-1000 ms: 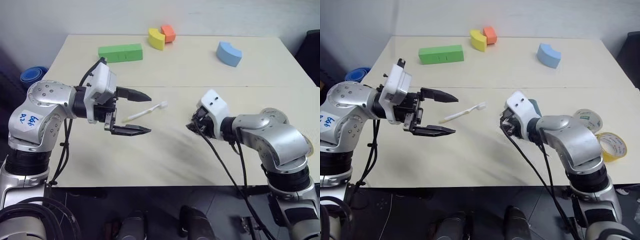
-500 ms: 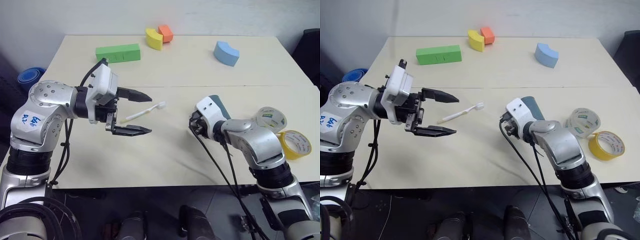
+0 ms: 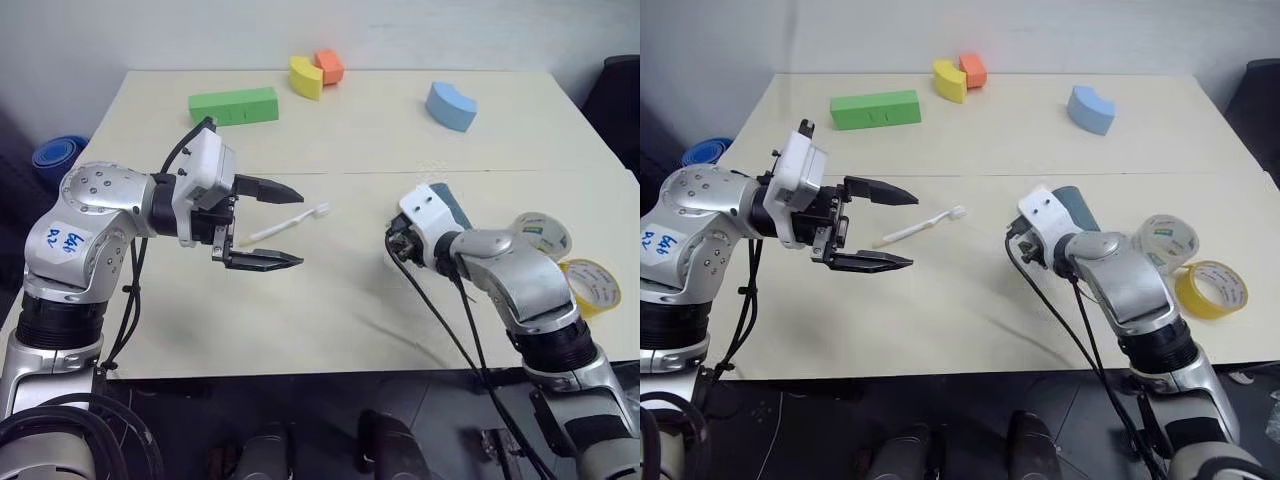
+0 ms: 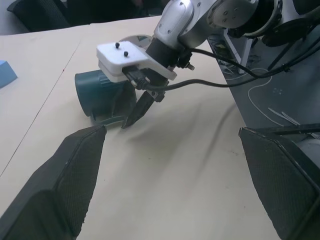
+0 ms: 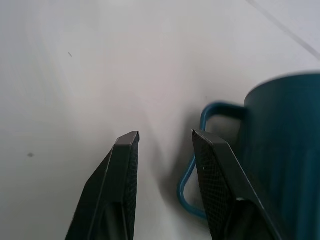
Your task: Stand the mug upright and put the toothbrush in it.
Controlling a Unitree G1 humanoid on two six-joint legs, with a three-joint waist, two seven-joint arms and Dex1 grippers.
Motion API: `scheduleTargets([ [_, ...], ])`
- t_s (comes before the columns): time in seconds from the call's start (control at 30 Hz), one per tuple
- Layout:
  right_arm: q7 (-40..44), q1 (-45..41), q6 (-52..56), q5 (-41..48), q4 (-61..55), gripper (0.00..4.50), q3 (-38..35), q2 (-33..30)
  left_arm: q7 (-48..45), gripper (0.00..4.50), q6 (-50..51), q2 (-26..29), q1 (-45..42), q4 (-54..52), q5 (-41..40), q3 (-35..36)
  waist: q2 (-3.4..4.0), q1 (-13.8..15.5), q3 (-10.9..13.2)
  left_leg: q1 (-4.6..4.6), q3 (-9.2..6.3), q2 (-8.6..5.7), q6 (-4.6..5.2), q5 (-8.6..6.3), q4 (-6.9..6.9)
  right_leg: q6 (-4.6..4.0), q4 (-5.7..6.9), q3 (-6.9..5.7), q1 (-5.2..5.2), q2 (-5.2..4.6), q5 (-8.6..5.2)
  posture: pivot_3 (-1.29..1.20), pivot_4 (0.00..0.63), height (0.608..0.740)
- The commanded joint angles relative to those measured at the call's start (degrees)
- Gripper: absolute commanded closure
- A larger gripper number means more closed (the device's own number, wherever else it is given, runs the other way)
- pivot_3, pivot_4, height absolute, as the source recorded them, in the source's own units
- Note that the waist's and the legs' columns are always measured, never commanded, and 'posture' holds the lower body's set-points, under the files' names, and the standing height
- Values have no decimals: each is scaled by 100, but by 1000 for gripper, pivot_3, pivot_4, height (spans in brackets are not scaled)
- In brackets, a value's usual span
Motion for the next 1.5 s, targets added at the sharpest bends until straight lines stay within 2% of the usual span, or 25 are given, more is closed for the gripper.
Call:
scheduleTargets([
  [0.03,-227,36,294,-56,-467,2787,-143,77,-3,0,-115,22,-41,-101,1,99,0,3,0,0,-1,0,0,0,-1,0,0,-1,0,0,0,0,150,740],
  [0.37,-786,447,-162,-546,184,2787,9,199,-15,0,-197,-56,-102,-21,37,25,0,3,0,1,6,0,-1,0,-2,0,-2,3,0,1,0,0,150,740],
  [0.47,-933,465,-186,-583,338,2787,-94,466,-31,0,-210,-64,-103,-3,44,27,0,-2,0,0,8,0,-1,0,-2,0,-4,4,0,1,0,0,150,740],
  [0.77,-1019,519,-730,-771,1234,2787,-138,690,-57,0,-205,-92,-119,-10,81,22,-1,-13,-1,3,8,0,-1,0,0,0,-1,6,0,1,0,0,150,740],
  [0.87,-835,507,-907,-778,1356,3424,-89,569,-76,0,-224,-95,-126,11,102,24,-2,-12,-1,6,10,0,-1,0,0,0,-1,9,2,1,0,0,150,740],
  [0.97,-641,514,-1016,-767,1374,4377,-52,485,-78,0,-222,-105,-133,17,112,33,-2,-3,-1,6,10,0,-1,0,0,-1,0,10,2,1,0,0,150,740],
  [1.13,-442,530,-1128,-774,1324,4448,-103,399,-73,0,-198,-74,-79,-42,94,82,-4,4,-2,6,9,0,-1,0,1,-1,0,9,2,1,0,0,150,740],
  [1.2,-358,566,-1500,-605,1185,4448,-362,511,-43,0,-179,-43,-51,-55,86,135,-4,3,-2,5,9,0,-1,0,1,0,0,9,2,1,0,0,150,740],
  [1.37,-285,535,-2435,799,564,4448,-1970,1762,269,0,127,31,37,-37,-102,540,-1,-52,-1,5,12,5,-1,0,-5,-1,0,10,-3,4,0,0,150,740],
  [1.47,201,712,-2633,1625,321,4448,-2190,2258,438,0,376,129,155,-123,-236,790,0,-121,0,6,9,5,-2,0,-18,-1,4,8,-8,5,0,0,150,740],
  [1.5,470,855,-2790,1707,328,4448,-1976,2345,490,0,459,196,212,-166,-264,863,-1,-133,0,7,9,5,-2,0,-21,-1,4,8,-9,4,0,0,150,740],
])
